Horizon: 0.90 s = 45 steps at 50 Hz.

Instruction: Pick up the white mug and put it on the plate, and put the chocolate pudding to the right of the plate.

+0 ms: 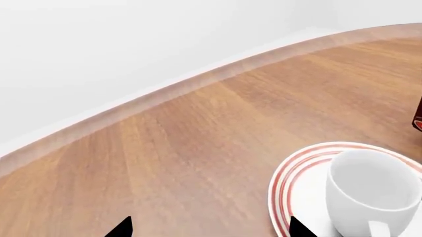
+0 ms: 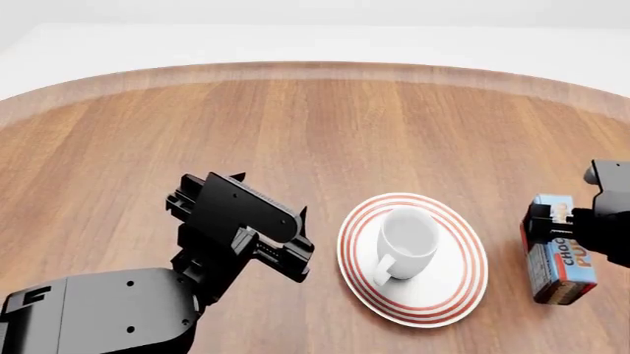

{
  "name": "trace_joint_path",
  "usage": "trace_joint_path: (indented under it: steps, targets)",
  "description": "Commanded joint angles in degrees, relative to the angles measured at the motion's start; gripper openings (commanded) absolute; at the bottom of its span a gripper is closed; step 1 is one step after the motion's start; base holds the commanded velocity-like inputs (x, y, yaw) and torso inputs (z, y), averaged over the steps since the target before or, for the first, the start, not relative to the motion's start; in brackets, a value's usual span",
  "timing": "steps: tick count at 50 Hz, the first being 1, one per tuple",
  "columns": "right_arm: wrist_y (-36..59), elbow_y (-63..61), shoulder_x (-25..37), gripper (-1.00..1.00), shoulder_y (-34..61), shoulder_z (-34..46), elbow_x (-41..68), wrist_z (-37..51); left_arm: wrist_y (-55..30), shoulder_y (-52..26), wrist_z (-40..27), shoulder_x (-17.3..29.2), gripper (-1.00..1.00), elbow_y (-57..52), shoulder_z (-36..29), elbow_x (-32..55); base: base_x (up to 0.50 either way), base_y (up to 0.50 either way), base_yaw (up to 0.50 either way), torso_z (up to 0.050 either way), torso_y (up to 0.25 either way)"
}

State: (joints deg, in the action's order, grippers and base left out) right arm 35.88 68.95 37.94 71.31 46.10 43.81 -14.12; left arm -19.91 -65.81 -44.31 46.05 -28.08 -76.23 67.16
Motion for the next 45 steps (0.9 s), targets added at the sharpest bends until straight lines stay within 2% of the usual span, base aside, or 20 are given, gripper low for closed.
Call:
trace_joint_path:
  steps: [1, 4, 5, 24, 28, 30, 31, 33, 45]
  targets:
    - [-3.46, 5.67, -2.18, -1.00, -0.16, 0.23, -3.20, -1.53, 0.17, 0.33, 0.14, -0.15, 1.00, 0.29, 0.03, -0.19, 0.00, 0.00, 0.00, 0.000, 0.000]
    - [-3.69, 5.79, -1.99, -1.00, -0.44, -0.55, -3.57, -0.78, 0.12, 0.25, 0.16, -0.10, 1.00, 0.24, 0.11, -0.13, 0.00, 0.00, 0.00, 0.000, 0.000]
    - [-3.59, 5.73, -1.88, 1.00, -0.53, -0.73, -3.71, -0.79, 0.07, 0.19, 0.15, -0.12, 1.00, 0.23, 0.15, -0.06, 0.00, 0.00, 0.00, 0.000, 0.000]
    - [-2.91, 5.39, -2.34, 1.00, 0.27, -4.38, -8.63, -0.93, 0.09, 0.37, 0.07, 0.09, 1.00, -0.02, 0.36, -0.07, 0.00, 0.00, 0.00, 0.000, 0.000]
    - [3.29, -5.71, 1.76, 1.00, -0.42, -5.05, -6.97, 2.66, 0.22, 0.44, 0.15, 0.24, 1.00, -0.21, 0.42, -0.23, 0.00, 0.00, 0.00, 0.000, 0.000]
    - [4.11, -7.39, 2.31, 1.00, -1.03, -5.40, -6.45, 3.33, 0.21, 0.45, 0.16, 0.24, 1.00, -0.21, 0.44, -0.24, 0.00, 0.00, 0.00, 0.000, 0.000]
    - [9.18, -15.27, 5.60, 1.00, -0.02, -5.66, -5.42, 5.78, 0.46, 0.60, 0.24, 0.49, 1.00, -0.42, 0.50, -0.32, 0.00, 0.00, 0.00, 0.000, 0.000]
    - [13.56, -22.42, 8.48, 1.00, 0.53, -6.15, -4.21, 8.14, 0.76, 0.82, 0.46, 0.73, 1.00, -0.35, 0.54, -0.50, 0.00, 0.00, 0.00, 0.000, 0.000]
    - [23.65, -37.15, 13.67, 1.00, 4.48, -7.63, -1.13, 12.36, 0.87, 0.59, 0.41, 1.76, 1.00, -1.26, 1.04, -0.22, 0.00, 0.00, 0.00, 0.000, 0.001]
